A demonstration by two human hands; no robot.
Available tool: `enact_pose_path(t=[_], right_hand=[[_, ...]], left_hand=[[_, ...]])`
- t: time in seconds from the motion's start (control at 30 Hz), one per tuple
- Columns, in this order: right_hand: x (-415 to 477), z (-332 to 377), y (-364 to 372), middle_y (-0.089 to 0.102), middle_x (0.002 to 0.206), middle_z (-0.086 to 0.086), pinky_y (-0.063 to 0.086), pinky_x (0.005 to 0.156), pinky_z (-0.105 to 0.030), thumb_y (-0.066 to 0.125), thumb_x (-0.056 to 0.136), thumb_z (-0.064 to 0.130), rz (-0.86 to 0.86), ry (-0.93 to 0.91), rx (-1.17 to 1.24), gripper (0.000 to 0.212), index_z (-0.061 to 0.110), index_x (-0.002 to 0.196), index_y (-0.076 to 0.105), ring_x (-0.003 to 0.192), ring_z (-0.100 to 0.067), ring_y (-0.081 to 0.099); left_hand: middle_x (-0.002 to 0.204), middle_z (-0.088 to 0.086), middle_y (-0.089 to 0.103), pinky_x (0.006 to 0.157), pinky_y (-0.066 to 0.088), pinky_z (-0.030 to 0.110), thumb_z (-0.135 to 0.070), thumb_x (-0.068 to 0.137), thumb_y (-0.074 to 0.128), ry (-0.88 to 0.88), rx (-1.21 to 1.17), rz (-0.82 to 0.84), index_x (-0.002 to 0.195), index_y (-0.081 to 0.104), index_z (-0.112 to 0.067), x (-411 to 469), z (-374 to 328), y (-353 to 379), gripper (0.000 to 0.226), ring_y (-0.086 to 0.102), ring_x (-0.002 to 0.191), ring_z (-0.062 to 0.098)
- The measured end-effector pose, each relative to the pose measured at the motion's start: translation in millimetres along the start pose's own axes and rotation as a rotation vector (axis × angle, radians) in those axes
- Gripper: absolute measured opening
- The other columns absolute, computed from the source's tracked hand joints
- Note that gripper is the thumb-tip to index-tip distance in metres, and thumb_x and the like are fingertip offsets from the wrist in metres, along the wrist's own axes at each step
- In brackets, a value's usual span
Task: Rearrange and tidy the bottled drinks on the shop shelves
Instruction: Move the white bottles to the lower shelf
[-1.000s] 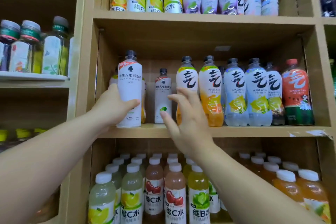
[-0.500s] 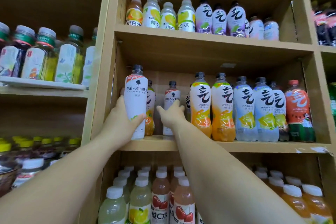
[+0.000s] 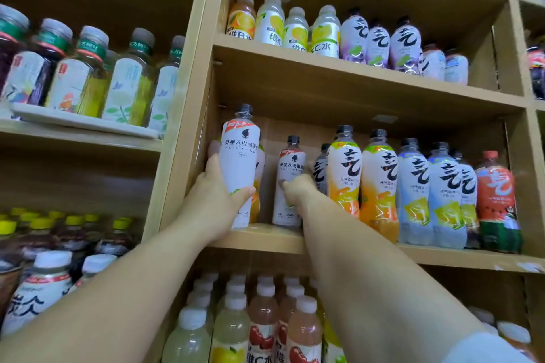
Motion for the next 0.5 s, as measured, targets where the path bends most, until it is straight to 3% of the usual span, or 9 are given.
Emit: enact_pose_path(t=[0.13,0.3,0.5], right_hand=[[-2,1,-1,0.056,0.131,-0.011,0.041,0.086,-0.036,0.068,0.095,0.030,-0.029,-0.017,-0.009,0.052,0.009,0.133,0.039,0.123,-0.033,0.056],[-23,3,-4,0.049,0.139,-0.017,0.046,0.099,-0.043,0.075,0.090,0.029,-0.101,-0.132,-0.057,0.065,0.008,0.138,0.037,0.125,-0.036,0.054],[-58,10,-13,0.052,0.130,-0.010,0.051,0.088,-0.041,0.075,0.091,0.028,-0.101,-0.259,0.077,0.055,0.014,0.132,0.041,0.118,-0.031,0.057]], left_hand=[[0.140,0.005,0.054,0.093,0.052,0.045,-0.044,0.090,0.071,-0.009,0.019,-0.002,0.154,0.016,-0.028,-2,-2,0,0.086,0.059,0.116,0.029],[0.145,0.006,0.052,0.095,0.049,0.043,-0.047,0.092,0.067,-0.017,0.056,-0.007,0.160,0.002,-0.031,-6,-4,-2,0.095,0.058,0.120,0.030],[0.145,0.008,0.052,0.095,0.049,0.044,-0.050,0.093,0.064,-0.035,0.081,-0.014,0.159,0.006,-0.028,-6,-3,-2,0.090,0.057,0.121,0.033]])
Point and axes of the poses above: each hand's wrist, its own x-axis towards the middle knuckle, its own y-axis out of the palm, z = x × y, the point moved 2 cm from there along x, towards the middle knuckle
